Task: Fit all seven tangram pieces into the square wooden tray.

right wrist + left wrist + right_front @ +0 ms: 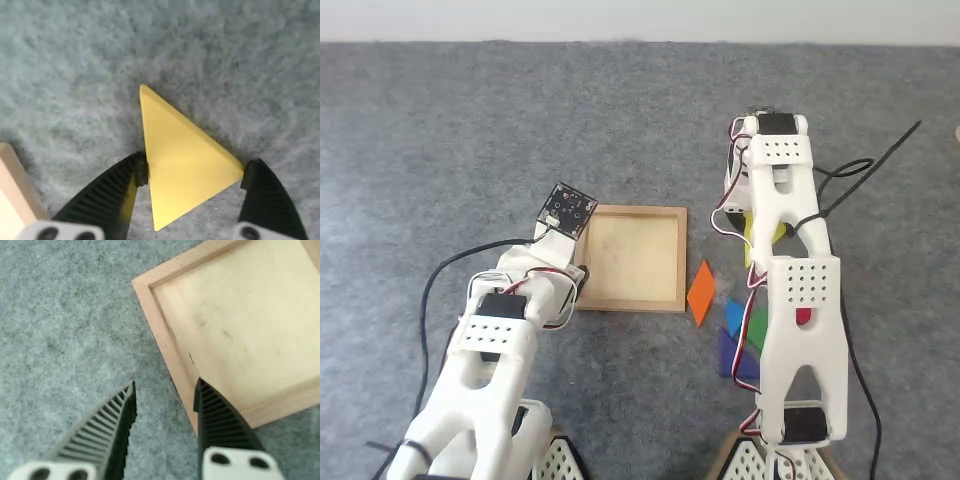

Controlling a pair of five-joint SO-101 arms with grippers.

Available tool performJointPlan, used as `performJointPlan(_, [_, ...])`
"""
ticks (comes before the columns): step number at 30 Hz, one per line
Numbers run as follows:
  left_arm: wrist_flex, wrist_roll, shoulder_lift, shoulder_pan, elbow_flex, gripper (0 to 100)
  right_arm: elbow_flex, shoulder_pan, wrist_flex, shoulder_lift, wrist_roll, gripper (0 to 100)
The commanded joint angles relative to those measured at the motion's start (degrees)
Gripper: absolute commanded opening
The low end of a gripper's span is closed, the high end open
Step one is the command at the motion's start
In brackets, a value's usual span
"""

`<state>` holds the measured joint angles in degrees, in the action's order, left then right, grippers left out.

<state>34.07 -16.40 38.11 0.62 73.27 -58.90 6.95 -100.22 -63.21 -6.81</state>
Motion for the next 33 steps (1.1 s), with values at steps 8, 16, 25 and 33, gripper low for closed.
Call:
performJointPlan(8, [0.2,-0.4,2.0,0.4,-0.7,18,-6.2,0.8,-2.8,2.7,1.9,27.0])
performJointPlan(16, [0.2,-0.4,2.0,0.4,-0.7,18,-1.4,1.2,-2.7,10.0,1.8,26.9])
performJointPlan(25, [0.2,-0.4,2.0,0.4,-0.7,18,1.3,1.8,-2.6,13.7,1.3,16.8])
performJointPlan(33, [0.2,-0.4,2.0,0.4,-0.6,18,1.1,1.3,0.1,8.4,0.9,32.4])
